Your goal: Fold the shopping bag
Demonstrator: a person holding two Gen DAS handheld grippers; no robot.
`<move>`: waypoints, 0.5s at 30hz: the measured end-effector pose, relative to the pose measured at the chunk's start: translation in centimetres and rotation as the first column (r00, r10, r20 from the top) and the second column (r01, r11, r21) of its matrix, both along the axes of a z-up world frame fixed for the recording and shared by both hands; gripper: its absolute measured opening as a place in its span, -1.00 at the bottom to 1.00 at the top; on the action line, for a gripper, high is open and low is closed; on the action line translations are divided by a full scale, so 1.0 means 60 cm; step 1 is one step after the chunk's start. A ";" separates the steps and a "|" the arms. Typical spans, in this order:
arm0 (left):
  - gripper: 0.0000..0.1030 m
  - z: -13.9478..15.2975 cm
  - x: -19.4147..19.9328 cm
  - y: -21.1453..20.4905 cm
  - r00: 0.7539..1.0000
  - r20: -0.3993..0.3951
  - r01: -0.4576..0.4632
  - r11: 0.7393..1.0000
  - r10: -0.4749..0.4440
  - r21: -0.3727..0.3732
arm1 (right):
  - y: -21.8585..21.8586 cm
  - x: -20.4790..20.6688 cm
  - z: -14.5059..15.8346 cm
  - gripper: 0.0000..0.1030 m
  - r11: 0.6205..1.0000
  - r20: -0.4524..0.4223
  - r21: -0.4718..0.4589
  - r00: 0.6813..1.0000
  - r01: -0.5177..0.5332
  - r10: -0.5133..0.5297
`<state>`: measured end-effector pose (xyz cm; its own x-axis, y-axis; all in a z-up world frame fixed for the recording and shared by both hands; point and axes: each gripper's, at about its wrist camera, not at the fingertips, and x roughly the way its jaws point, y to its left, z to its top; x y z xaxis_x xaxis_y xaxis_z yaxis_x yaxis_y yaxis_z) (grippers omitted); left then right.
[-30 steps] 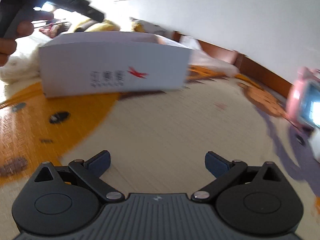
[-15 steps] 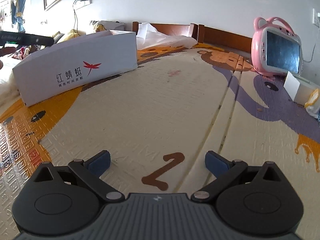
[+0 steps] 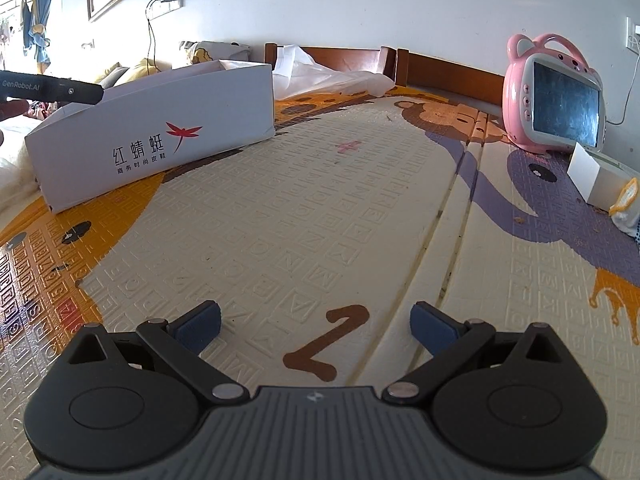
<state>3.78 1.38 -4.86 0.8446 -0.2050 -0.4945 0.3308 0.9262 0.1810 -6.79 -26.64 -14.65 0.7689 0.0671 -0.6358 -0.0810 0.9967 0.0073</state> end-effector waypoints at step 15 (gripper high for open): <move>0.92 -0.001 0.033 0.106 0.978 -0.014 -0.206 0.978 0.206 0.009 | 0.000 0.001 0.000 1.00 1.000 0.002 -0.001 1.000 0.000 0.000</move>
